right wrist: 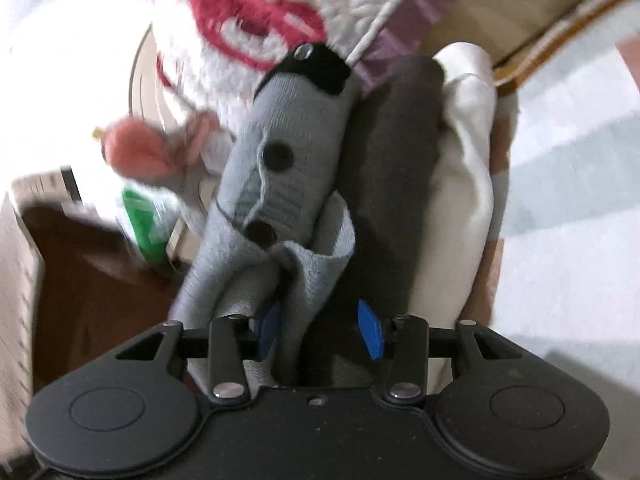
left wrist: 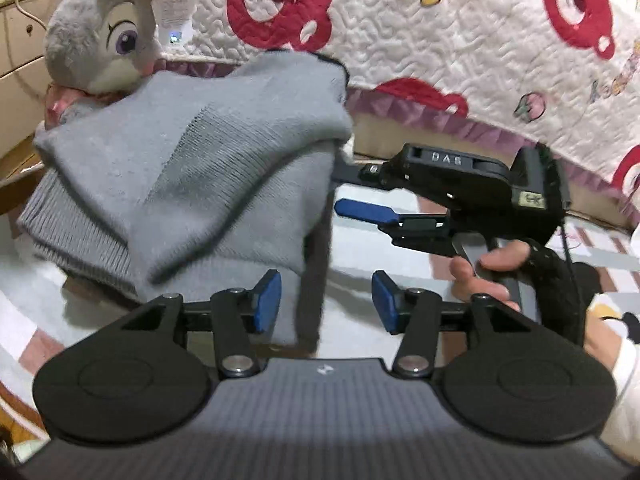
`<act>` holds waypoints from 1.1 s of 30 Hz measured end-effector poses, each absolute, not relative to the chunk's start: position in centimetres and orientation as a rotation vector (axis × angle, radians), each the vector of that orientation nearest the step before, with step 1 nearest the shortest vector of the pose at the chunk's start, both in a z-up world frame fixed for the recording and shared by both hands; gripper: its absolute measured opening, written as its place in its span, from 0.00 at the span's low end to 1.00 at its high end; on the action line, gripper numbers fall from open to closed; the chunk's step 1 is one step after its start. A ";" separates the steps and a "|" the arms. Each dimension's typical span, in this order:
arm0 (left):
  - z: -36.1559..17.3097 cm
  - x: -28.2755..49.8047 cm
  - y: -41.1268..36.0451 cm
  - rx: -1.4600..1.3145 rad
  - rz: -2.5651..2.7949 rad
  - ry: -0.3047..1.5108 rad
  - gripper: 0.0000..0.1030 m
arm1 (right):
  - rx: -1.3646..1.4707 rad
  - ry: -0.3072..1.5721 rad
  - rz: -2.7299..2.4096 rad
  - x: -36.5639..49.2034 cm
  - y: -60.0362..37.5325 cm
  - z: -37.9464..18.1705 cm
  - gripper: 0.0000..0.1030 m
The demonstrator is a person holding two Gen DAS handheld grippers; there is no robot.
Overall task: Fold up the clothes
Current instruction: 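Lower the sweater onto the folded clothes stack with both grippers, then open both grippers and release the sweater on the stack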
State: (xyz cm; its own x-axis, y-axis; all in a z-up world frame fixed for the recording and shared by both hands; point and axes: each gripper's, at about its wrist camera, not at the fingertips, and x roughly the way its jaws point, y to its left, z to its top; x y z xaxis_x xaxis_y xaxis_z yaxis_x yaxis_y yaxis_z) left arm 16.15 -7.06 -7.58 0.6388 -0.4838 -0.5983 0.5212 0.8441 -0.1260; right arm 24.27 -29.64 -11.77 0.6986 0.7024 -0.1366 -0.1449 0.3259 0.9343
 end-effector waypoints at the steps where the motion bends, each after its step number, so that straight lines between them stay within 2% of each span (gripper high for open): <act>1: -7.1 15.6 -6.8 0.077 -0.558 0.623 0.49 | 1.147 0.582 0.591 24.0 -29.8 -12.0 0.49; 4: -5.3 15.6 -5.9 0.104 -0.492 0.493 0.53 | 1.162 0.513 0.592 22.8 -30.9 -10.3 0.49; 8: -4.4 19.5 -3.7 -0.017 -0.374 0.410 0.58 | 0.951 0.406 0.592 21.9 -30.6 -5.4 0.49; 13: -6.6 25.5 -3.3 0.054 -0.192 0.447 0.56 | 0.643 0.410 0.475 22.8 -27.4 -1.4 0.49; 16: -9.0 27.8 -2.8 0.011 -0.184 0.604 0.56 | 0.576 0.434 0.400 24.8 -26.6 -1.4 0.49; 17: -9.6 27.8 -2.6 -0.030 -0.189 0.625 0.56 | 0.581 0.458 0.387 25.8 -26.9 -1.7 0.50; 18: -10.0 27.5 -2.3 -0.058 -0.189 0.620 0.56 | 0.613 0.482 0.374 26.6 -27.5 -2.1 0.60; 20: -10.3 27.1 -1.9 -0.082 -0.198 0.612 0.56 | 0.730 0.545 0.409 29.8 -28.1 -3.1 0.71; 22: -10.3 27.0 -1.4 -0.116 -0.205 0.622 0.56 | 0.849 0.608 0.445 32.9 -28.7 -4.2 0.74; 23: -10.3 27.1 -1.1 -0.133 -0.209 0.627 0.56 | 0.909 0.640 0.463 34.5 -29.1 -4.7 0.72; 24: -10.3 27.2 -1.0 -0.141 -0.206 0.630 0.56 | 0.854 0.609 0.477 35.0 -28.8 -3.7 0.52; 25: -10.2 27.4 -1.2 -0.138 -0.204 0.626 0.56 | 0.793 0.575 0.491 35.5 -28.5 -2.6 0.43; 27: -10.2 27.9 -1.9 -0.127 -0.206 0.617 0.56 | 0.647 0.435 0.514 34.1 -28.2 -0.7 0.35; 28: -10.4 28.0 -2.1 -0.134 -0.227 0.614 0.56 | 0.635 0.398 0.493 33.6 -28.5 -0.9 0.34; 31: -10.7 28.3 -3.0 -0.153 -0.285 0.635 0.56 | 0.630 0.484 0.333 34.4 -29.7 -4.4 0.36; 33: -10.3 28.4 -4.1 -0.102 -0.263 0.664 0.57 | 0.611 0.544 0.278 35.0 -30.6 -6.8 0.48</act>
State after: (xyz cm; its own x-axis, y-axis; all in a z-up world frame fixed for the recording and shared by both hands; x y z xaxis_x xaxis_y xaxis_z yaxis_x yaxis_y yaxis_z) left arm 28.38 -4.10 -10.28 0.7561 -0.2734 -0.5947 0.2085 0.9619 -0.1771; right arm 35.05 -30.55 -6.77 0.8247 0.4006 -0.3993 -0.0882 0.7883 0.6089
